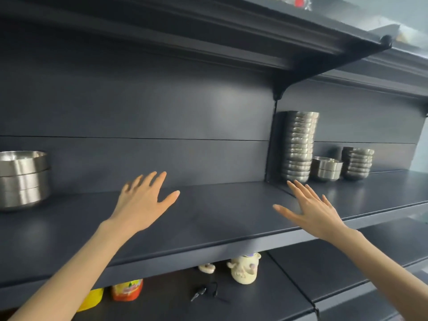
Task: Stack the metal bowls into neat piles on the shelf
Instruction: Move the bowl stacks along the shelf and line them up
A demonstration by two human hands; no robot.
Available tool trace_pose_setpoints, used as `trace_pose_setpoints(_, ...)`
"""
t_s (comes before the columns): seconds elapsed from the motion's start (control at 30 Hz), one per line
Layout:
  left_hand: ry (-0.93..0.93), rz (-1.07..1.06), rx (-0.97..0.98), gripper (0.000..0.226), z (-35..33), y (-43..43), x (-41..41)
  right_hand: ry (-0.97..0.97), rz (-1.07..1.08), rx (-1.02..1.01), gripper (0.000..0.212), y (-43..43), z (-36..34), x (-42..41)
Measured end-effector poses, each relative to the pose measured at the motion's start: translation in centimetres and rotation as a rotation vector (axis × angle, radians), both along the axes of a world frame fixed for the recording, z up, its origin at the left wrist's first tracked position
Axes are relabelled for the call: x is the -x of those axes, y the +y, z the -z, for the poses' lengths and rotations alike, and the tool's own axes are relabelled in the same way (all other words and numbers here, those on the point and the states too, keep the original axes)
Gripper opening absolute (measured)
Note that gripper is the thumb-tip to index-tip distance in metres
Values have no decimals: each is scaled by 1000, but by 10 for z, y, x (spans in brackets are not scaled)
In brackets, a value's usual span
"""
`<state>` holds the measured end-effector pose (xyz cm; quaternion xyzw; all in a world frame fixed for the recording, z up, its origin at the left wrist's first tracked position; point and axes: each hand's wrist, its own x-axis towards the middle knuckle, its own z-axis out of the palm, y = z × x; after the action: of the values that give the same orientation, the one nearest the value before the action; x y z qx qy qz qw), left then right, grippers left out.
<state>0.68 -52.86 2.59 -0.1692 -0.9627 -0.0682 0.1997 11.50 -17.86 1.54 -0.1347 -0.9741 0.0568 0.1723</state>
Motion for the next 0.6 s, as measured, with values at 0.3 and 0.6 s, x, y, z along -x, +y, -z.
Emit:
trace_pose_setpoints(0.3, -4, 54, 43, 74, -7, 90, 11, 66, 58, 2, 91, 75, 0, -10)
trace_pose_setpoints(0.6, 5, 121, 88, 73, 7, 204, 54, 47, 132, -7, 90, 179, 12, 3)
